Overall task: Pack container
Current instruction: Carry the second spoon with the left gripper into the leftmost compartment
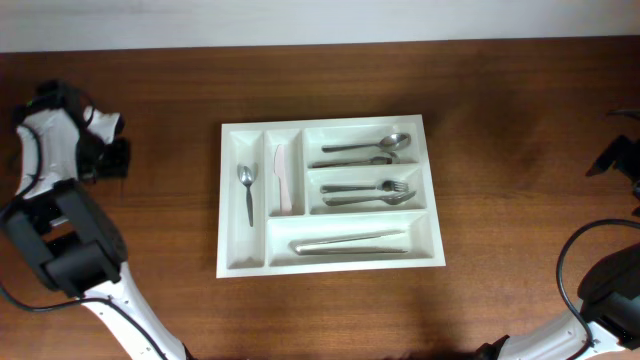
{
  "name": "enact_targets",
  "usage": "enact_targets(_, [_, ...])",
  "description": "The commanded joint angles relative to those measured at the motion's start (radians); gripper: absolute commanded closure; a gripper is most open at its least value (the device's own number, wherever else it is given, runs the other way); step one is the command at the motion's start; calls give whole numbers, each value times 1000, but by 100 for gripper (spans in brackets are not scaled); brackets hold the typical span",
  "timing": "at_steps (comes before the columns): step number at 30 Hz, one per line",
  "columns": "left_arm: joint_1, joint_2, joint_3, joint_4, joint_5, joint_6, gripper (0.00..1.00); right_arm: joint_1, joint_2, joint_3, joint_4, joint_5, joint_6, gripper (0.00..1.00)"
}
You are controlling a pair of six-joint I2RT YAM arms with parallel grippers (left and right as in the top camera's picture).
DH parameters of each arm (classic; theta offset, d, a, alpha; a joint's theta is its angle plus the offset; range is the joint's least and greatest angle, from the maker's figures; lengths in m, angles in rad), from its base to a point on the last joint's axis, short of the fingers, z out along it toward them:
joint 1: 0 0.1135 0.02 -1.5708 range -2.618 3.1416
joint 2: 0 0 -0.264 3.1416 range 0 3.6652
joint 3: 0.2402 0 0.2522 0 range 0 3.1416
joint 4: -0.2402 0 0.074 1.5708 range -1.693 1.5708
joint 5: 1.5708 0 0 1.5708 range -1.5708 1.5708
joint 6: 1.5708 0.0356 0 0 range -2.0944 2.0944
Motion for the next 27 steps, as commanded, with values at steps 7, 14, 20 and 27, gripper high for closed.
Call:
enact_targets(7, [-226,-108,108,-109,45,-138,98,5,5,-3,2,-5,-8,1])
enact_targets(14, [-389,-125,108,-257,44,-283,98,5,5,-3,2,-5,-8,1])
enact_targets(20, [-484,-125,107,-319,44,-339,98,5,5,-3,2,-5,-8,1])
enact_targets(27, [-539,-125,93,-317,44,-409,98,5,5,-3,2,-5,-8,1])
